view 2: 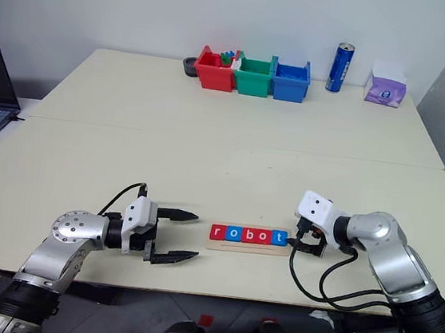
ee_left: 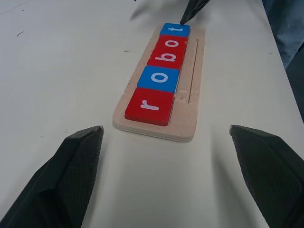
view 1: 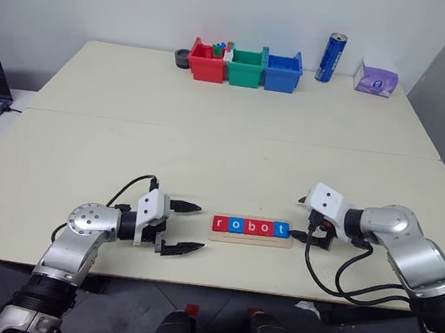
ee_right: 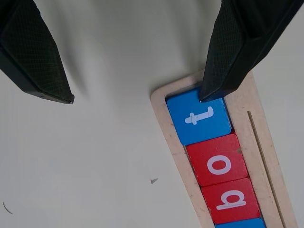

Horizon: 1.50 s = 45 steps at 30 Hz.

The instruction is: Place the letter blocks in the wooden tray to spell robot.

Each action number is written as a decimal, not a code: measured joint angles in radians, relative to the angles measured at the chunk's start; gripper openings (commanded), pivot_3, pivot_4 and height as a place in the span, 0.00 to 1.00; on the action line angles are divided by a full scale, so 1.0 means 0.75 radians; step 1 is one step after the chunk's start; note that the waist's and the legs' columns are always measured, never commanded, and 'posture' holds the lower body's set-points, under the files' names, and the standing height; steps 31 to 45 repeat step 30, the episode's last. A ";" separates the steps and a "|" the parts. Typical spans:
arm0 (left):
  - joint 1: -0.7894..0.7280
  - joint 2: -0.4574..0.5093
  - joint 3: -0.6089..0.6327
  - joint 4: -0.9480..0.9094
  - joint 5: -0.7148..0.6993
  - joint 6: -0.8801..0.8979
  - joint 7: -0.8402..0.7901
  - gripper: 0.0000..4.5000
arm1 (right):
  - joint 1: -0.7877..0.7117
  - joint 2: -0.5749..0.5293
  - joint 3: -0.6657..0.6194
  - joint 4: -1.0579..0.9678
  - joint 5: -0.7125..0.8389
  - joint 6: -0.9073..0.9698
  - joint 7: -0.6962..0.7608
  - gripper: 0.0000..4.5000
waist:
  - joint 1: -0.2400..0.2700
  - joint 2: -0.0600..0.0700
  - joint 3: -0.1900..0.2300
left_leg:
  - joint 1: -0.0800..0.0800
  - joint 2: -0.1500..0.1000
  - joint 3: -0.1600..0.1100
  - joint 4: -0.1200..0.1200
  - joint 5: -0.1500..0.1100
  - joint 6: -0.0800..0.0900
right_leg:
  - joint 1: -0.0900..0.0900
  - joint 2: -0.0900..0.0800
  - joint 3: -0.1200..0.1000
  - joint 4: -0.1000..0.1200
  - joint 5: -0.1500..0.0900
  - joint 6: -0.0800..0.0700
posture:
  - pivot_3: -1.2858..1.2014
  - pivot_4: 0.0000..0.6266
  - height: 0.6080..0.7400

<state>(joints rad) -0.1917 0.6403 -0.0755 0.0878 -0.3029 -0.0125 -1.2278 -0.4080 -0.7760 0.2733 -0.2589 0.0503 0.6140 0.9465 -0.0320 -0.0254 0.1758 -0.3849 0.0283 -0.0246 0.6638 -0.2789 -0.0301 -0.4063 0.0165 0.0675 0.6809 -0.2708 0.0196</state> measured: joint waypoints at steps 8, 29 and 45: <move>0.003 0.004 0.000 -0.003 0.010 0.006 0.027 1.00 | 0.029 -0.090 -0.145 -0.070 0.117 0.045 0.068 0.99 | 0.001 0.000 0.000 | 0.000 0.000 -0.001 0.000 0.000 0.000 | 0.000 0.000 0.000 0.000 0.000 0.000 | 0.52 0.24 1.00; 0.072 0.084 0.074 -0.244 -0.070 0.167 0.095 1.00 | 0.293 -0.095 -0.349 -0.249 0.437 0.061 0.085 0.99 | 0.001 0.000 0.000 | 0.000 0.000 0.000 0.000 0.000 0.000 | 0.000 0.000 0.000 0.000 -0.003 0.005 | 0.52 0.24 1.00; 0.069 0.083 0.074 -0.260 -0.074 0.186 0.105 1.00 | 0.292 -0.099 -0.349 -0.248 0.437 0.054 0.086 0.99 | 0.001 0.000 0.000 | 0.000 0.000 0.000 0.000 0.000 0.000 | 0.000 0.000 0.000 0.000 -0.003 0.005 | 0.52 0.24 1.00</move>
